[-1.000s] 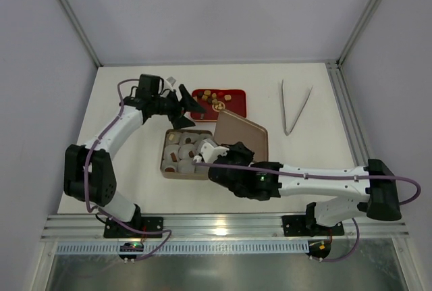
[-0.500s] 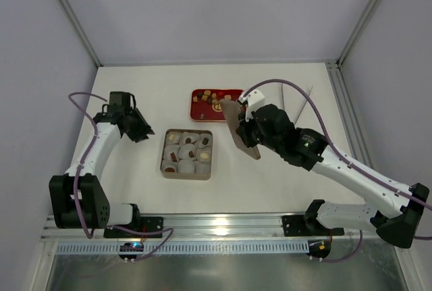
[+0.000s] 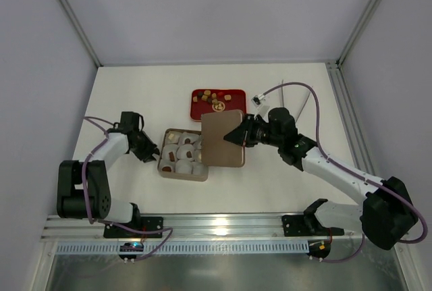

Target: Pack the chocolate

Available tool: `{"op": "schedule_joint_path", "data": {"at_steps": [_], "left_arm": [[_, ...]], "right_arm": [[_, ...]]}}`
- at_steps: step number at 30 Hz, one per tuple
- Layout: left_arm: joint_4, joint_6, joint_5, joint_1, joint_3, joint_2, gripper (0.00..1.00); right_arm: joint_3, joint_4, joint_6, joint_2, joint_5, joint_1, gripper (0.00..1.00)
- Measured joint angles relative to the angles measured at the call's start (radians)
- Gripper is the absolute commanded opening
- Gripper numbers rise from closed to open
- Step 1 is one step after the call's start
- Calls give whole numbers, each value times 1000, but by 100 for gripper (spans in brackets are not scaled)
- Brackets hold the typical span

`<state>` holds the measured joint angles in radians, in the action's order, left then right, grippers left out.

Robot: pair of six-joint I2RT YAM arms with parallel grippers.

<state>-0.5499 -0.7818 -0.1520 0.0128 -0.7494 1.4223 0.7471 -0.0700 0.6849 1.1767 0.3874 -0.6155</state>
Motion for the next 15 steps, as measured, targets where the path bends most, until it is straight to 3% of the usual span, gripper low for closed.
{"op": "schedule_joint_path", "data": {"at_steps": [8, 15], "left_arm": [[75, -66, -10, 101, 8, 0, 30], [109, -140, -9, 198, 16, -1, 30]], "right_arm": [[-116, -331, 218, 92, 135, 55, 4], [-179, -519, 341, 175, 201, 75, 4]]}}
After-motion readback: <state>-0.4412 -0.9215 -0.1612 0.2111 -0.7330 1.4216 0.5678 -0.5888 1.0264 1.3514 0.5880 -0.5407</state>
